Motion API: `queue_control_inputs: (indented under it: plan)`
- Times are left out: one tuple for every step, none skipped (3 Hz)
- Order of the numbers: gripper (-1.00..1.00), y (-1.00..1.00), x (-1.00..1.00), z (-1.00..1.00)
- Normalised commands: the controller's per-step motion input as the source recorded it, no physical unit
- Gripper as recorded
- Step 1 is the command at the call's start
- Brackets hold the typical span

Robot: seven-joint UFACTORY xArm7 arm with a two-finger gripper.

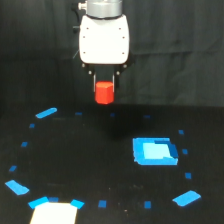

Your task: Pick up the red object from the table

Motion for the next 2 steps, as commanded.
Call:
queue_control_inputs:
  plan:
    - [-0.80,0.25,0.21,0.03]
    - [-0.96,-0.33,-0.39,-0.27]
